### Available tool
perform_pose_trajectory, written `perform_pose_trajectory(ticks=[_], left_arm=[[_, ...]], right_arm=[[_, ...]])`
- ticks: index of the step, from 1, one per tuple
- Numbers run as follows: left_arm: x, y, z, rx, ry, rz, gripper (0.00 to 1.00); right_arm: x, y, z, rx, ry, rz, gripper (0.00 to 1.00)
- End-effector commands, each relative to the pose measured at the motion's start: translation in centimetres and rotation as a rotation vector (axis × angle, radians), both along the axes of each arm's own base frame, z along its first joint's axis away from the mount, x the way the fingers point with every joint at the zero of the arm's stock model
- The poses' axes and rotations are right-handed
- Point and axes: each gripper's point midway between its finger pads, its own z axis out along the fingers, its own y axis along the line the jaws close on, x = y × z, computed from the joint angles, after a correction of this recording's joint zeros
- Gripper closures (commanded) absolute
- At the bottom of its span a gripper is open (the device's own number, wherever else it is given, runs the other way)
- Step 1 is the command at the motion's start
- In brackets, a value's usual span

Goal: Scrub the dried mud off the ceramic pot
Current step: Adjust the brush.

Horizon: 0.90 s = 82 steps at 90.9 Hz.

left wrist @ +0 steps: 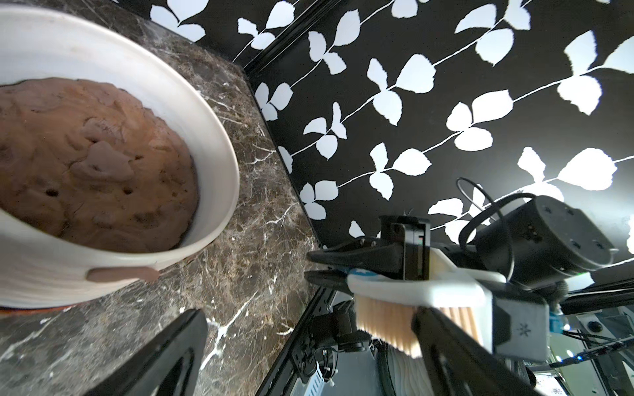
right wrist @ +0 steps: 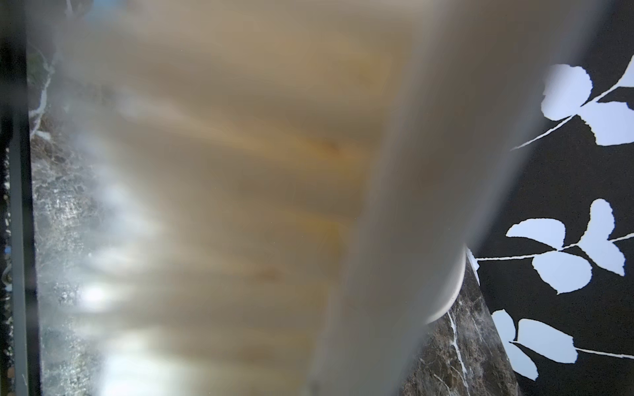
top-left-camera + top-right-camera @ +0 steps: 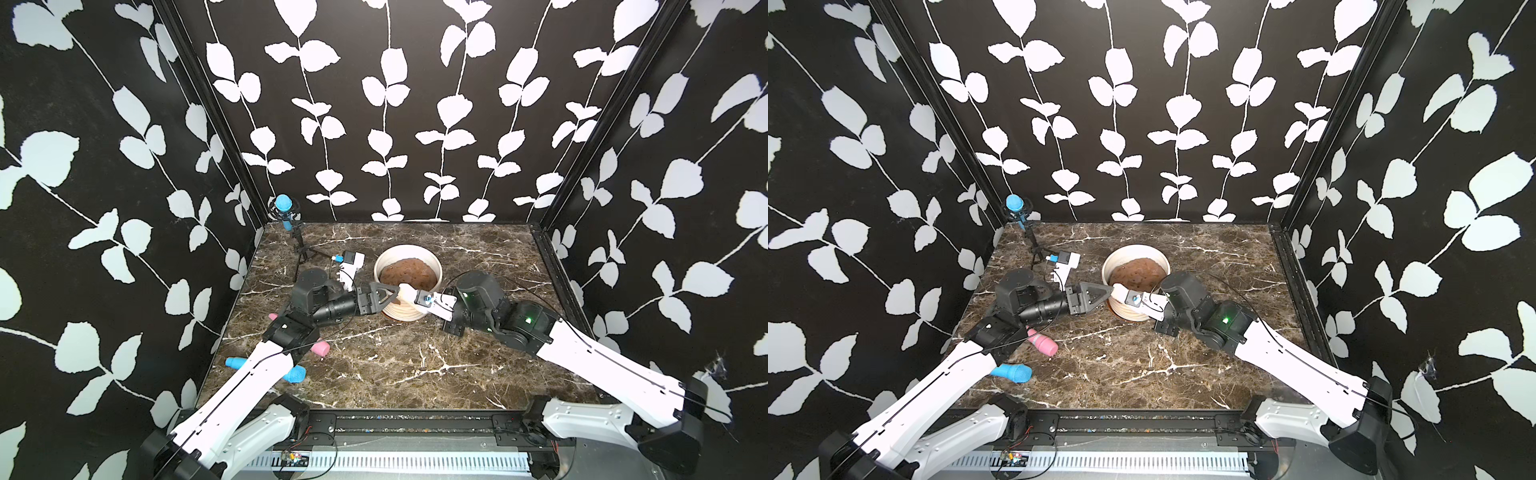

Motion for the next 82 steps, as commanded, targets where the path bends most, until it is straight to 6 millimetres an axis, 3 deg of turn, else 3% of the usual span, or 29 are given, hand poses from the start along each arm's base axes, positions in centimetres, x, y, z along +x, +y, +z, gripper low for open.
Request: perform_pose_trajectory(ticks=[1,15,45,52,61,72,82], left_arm=[[-2.2,-0.4,4.1,-0.034,-0.125,-0.087,0.01],[-2.4,-1.0,4.3,-0.070,-0.114,-0.129,0.02],[-3.2,-0.1,5.7,-0.088,-0.196,-0.108,0.02],[-3.1,-0.3,5.3,-0.084,-0.180,-0.114,0.02],[-2.4,-0.7,3.3,-0.036,-0.118,-0.108,0.02],[-1.9,-1.9,1.0,0.014,-0.080,-0.139,0.14],[-1.8,-3.1,0.3,0.030,-0.069,-0.164,0.27]], right_arm=[[-2.1,1.5,-1.5,-0.089,-0.009,0.169,1.00],[-2.3,1.6,-1.8,-0.103,-0.010,0.188,1.00],[-1.7,1.1,-2.7,-0.129,-0.030,0.155,1.00],[-1.8,1.4,-2.5,-0.121,-0.021,0.162,1.00],[-1.9,1.9,-2.1,-0.101,-0.012,0.172,1.00],[-1.8,2.4,-1.3,-0.072,-0.022,0.178,1.00],[-1.6,2.8,-0.9,-0.051,-0.024,0.173,1.00]])
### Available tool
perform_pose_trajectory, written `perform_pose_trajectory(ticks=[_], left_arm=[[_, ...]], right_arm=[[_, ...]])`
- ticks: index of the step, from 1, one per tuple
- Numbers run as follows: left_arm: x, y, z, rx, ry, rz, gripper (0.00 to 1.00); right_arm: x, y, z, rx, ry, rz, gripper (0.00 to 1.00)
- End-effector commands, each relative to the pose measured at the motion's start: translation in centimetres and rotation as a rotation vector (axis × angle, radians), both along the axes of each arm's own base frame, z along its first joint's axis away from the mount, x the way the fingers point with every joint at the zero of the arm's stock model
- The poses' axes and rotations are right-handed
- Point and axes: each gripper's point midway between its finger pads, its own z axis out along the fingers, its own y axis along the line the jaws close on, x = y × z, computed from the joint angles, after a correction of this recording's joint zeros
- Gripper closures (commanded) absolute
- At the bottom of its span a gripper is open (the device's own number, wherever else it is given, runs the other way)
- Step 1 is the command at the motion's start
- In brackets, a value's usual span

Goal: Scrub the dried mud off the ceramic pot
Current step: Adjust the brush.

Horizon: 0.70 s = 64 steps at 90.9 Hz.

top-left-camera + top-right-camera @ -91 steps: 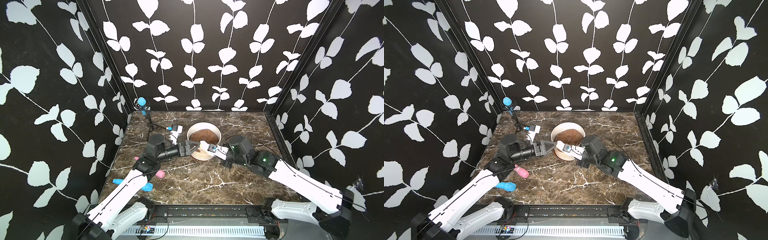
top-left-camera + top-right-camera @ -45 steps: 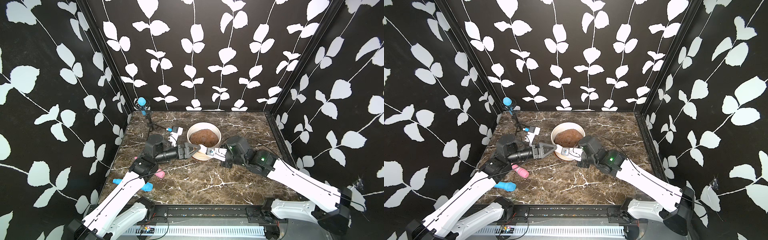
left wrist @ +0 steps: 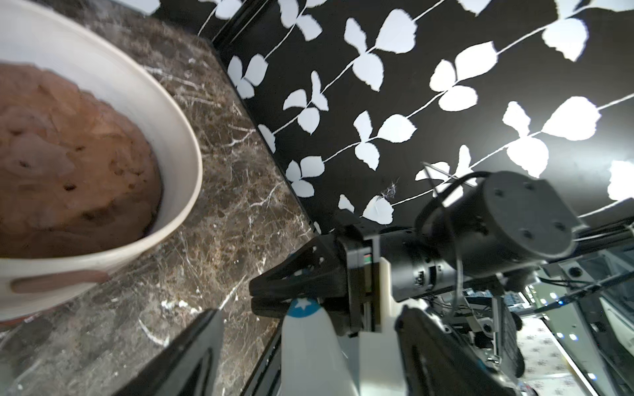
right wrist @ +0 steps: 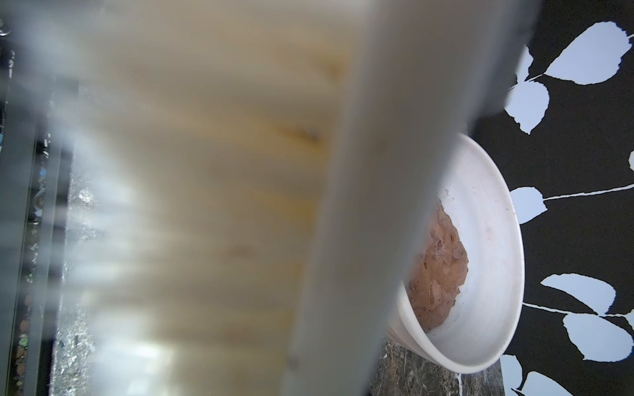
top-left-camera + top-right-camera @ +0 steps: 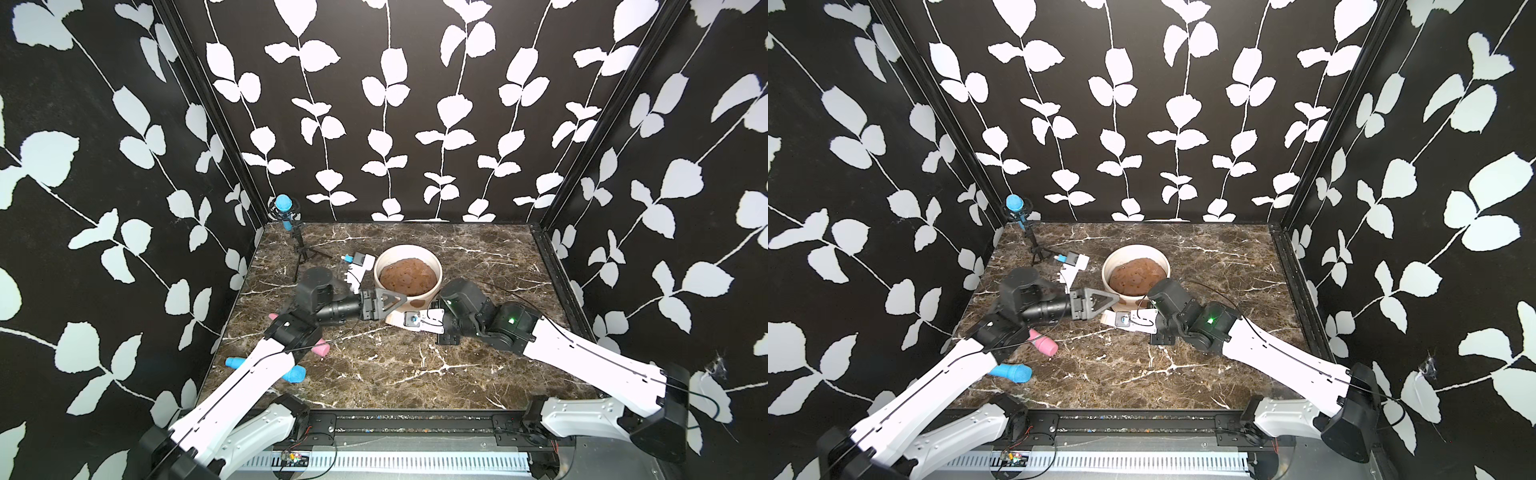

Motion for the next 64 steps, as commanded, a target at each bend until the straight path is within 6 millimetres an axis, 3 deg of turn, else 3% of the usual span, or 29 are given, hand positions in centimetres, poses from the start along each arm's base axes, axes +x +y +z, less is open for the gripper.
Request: perform_pose_trajectory(ticks=[1,22,27,33,44,64], left_arm=[[-0.2,-0.9,0.6,0.004,-0.040,-0.032,0.29],[-1.3,-0.5,1.6,-0.029,-0.086,-0.056,0.45],[-1.6,-0.4,1.6,-0.035,-0.088,-0.063,0.45],[-1.9,-0.3,1.4,-0.032,-0.081,-0.066,0.38],[-1.9,-0.4,0.6,-0.023,-0.053,-0.071,0.37],[-1.7,-0.8,-0.5,-0.024,-0.009,-0.088,0.47]], right_arm=[[0.2,1.4,2.3,0.082,-0.023,0.016,1.00],[0.2,1.0,2.1,0.093,-0.019,-0.008,1.00],[0.4,0.9,2.0,0.089,-0.019,-0.026,1.00],[0.7,0.7,2.2,0.097,-0.012,-0.049,1.00],[0.9,1.1,2.7,0.128,0.016,-0.066,1.00],[1.2,1.6,4.5,0.227,0.050,-0.082,1.00]])
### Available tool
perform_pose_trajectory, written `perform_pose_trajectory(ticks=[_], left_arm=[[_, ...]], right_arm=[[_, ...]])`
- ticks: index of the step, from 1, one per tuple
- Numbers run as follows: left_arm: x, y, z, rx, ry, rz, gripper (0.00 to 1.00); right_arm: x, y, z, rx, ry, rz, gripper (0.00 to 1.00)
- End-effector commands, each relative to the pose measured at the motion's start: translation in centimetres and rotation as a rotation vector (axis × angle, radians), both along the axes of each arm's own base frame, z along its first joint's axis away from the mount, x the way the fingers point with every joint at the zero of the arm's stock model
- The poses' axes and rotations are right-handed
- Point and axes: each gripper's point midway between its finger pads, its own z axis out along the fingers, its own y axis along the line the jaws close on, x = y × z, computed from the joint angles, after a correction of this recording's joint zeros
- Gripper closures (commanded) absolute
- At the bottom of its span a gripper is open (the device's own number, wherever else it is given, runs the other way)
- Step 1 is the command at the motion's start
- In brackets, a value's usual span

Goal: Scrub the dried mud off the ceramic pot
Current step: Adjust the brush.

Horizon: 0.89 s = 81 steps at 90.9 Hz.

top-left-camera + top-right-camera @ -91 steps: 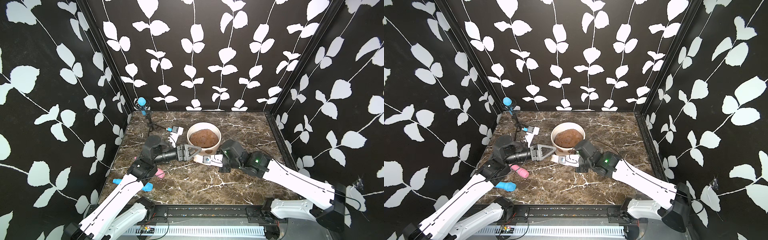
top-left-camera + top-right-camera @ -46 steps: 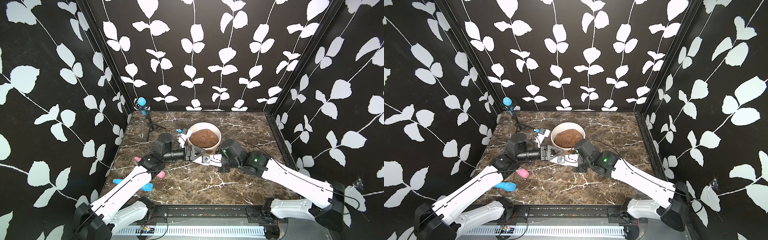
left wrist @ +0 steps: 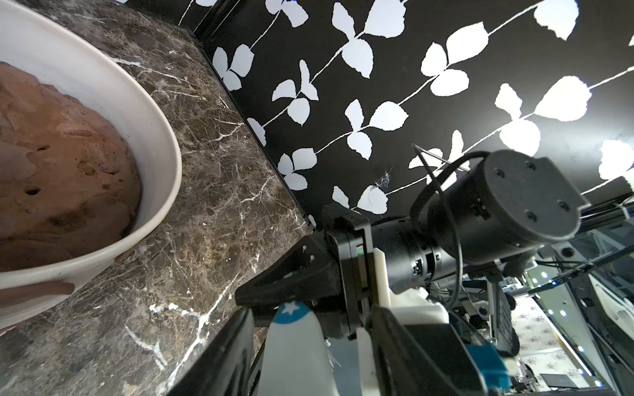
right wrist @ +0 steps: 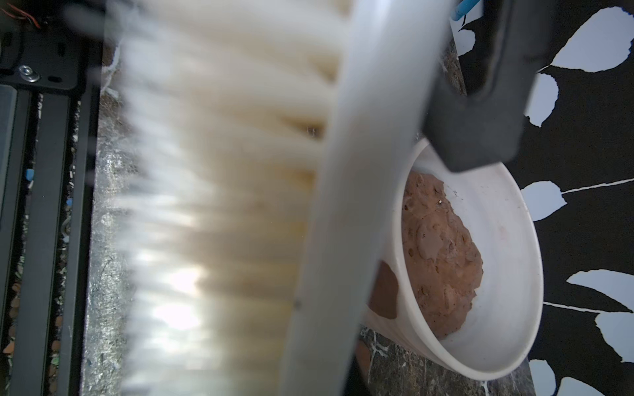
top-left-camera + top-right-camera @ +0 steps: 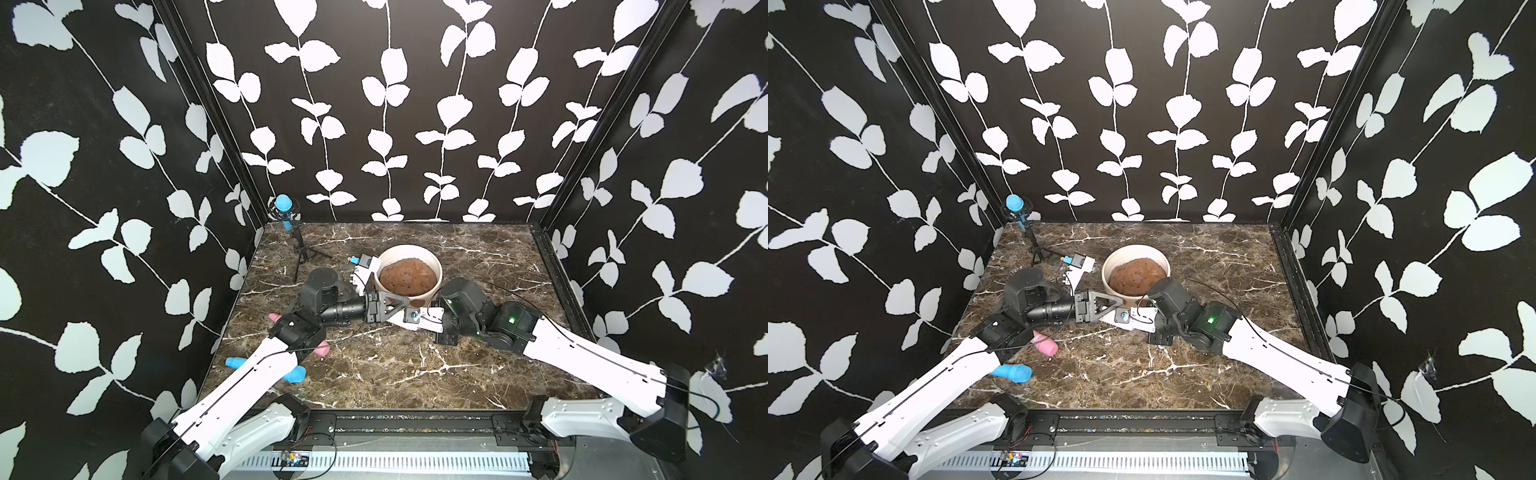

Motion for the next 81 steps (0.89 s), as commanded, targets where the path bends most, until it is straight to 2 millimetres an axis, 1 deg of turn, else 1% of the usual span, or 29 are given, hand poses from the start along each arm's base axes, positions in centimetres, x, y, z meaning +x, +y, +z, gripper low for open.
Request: perform_pose_trajectory(ticks=[1,17,27,32,38,41,45,48,52,58,63,65,72,81], left_arm=[[-0.9,-0.3,-1.0,0.001,0.023,-0.052,0.47],[-1.0,-0.2,-1.0,-0.006,0.026,-0.048,0.54],[-0.9,-0.2,-1.4,0.003,0.044,-0.040,0.54],[-0.5,-0.2,-2.3,0.027,0.067,-0.022,0.55],[0.2,-0.2,-3.3,0.054,0.101,0.005,0.62],[0.5,-0.4,-3.6,0.055,0.113,0.011,0.65],[0.8,-0.7,-3.6,0.042,0.128,0.009,0.65],[1.0,-0.9,-3.5,0.026,0.137,0.008,0.63],[1.3,-1.2,-3.3,0.007,0.144,0.007,0.53],[1.5,-1.4,-3.0,-0.011,0.143,0.009,0.47],[1.7,-1.4,-3.0,-0.010,0.150,0.017,0.38],[1.8,-1.4,-3.0,-0.009,0.152,0.024,0.36],[2.1,-1.3,-3.1,-0.007,0.154,0.040,0.36],[2.3,-1.3,-3.2,-0.012,0.160,0.052,0.41]], right_arm=[[1.3,1.3,4.3,0.174,-0.021,-0.045,1.00],[1.7,0.5,5.0,0.229,0.000,-0.080,1.00],[2.2,0.2,5.1,0.233,-0.013,-0.105,1.00],[2.3,0.3,4.9,0.229,-0.013,-0.105,1.00],[1.7,0.9,4.4,0.220,0.012,-0.072,1.00],[1.4,1.3,4.2,0.220,0.027,-0.054,1.00],[1.1,1.7,3.9,0.220,0.037,-0.033,1.00],[1.0,1.9,3.7,0.217,0.037,-0.028,1.00],[1.1,2.0,3.5,0.210,0.031,-0.035,1.00],[1.3,2.0,3.3,0.203,0.024,-0.048,1.00],[1.3,2.0,3.3,0.203,0.021,-0.049,1.00],[1.3,2.0,3.3,0.203,0.018,-0.049,1.00],[1.2,2.1,3.1,0.200,0.017,-0.049,1.00],[1.3,2.1,2.7,0.187,0.015,-0.055,1.00]])
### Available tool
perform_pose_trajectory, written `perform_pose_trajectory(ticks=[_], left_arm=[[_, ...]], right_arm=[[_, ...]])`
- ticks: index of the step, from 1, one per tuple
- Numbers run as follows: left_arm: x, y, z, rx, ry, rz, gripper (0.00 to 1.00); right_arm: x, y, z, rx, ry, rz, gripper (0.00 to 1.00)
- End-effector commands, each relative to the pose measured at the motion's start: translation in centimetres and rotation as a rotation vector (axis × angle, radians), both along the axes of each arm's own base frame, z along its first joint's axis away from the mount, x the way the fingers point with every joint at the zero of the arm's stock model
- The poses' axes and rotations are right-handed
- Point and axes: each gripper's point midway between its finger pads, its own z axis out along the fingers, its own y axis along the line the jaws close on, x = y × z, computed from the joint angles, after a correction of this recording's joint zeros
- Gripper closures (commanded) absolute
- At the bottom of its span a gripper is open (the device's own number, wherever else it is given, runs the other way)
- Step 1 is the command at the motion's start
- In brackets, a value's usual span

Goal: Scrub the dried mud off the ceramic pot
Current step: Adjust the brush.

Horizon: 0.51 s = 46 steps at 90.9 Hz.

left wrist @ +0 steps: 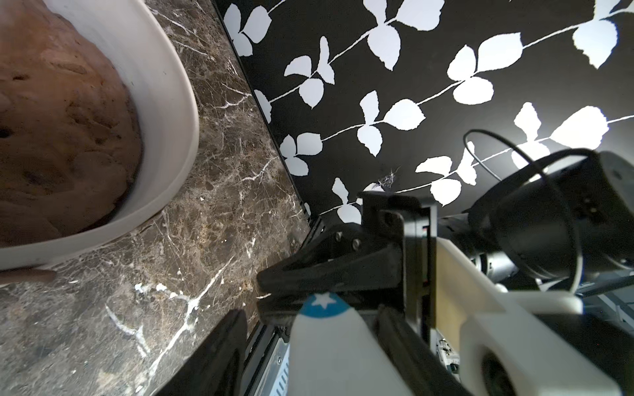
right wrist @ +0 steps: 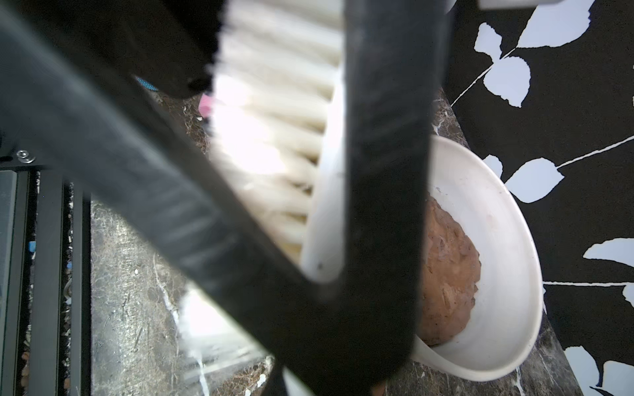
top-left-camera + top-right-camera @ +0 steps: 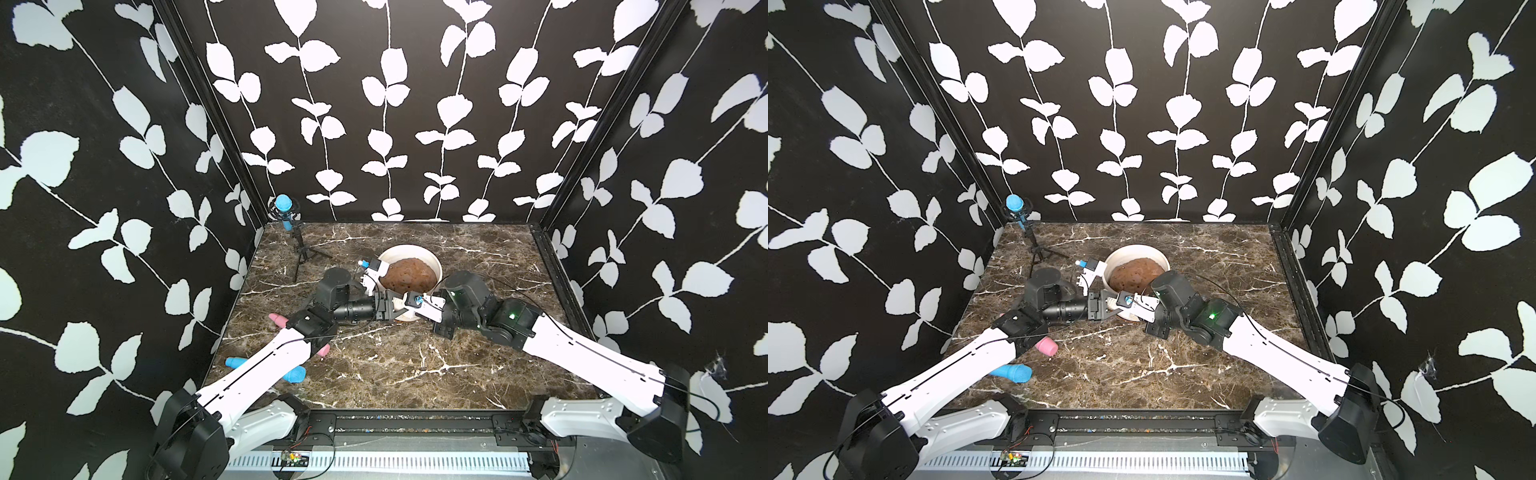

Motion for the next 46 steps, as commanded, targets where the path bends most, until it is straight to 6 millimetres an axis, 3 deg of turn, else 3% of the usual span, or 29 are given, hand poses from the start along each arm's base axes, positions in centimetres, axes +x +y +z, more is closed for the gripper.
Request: perform_pose_trajectory(ticks=[1,14,26,33,40,44,46], left_arm=[[0.7,0.2,-0.1,-0.012,0.000,0.041,0.42],[0.9,0.1,-0.2,-0.026,0.010,0.052,0.57],[0.8,0.0,0.1,-0.040,0.008,0.045,0.85],[0.7,0.0,0.3,-0.046,0.008,0.039,0.97],[0.5,0.0,0.6,-0.053,0.001,0.029,1.00],[0.2,0.1,0.8,-0.056,-0.004,0.019,1.00],[0.2,0.1,0.9,-0.056,-0.007,0.015,1.00]], right_arm=[[0.0,1.3,1.4,0.063,-0.041,0.022,1.00],[0.0,1.3,1.3,0.061,-0.039,0.024,1.00],[0.0,1.1,1.3,0.073,-0.034,0.008,1.00],[-0.9,0.8,1.2,0.073,0.014,0.034,0.87],[-2.1,0.0,1.3,0.084,0.160,0.057,0.73],[-3.2,-0.5,2.0,0.128,0.294,0.094,0.56],[-3.9,-0.6,2.5,0.157,0.362,0.116,0.41]])
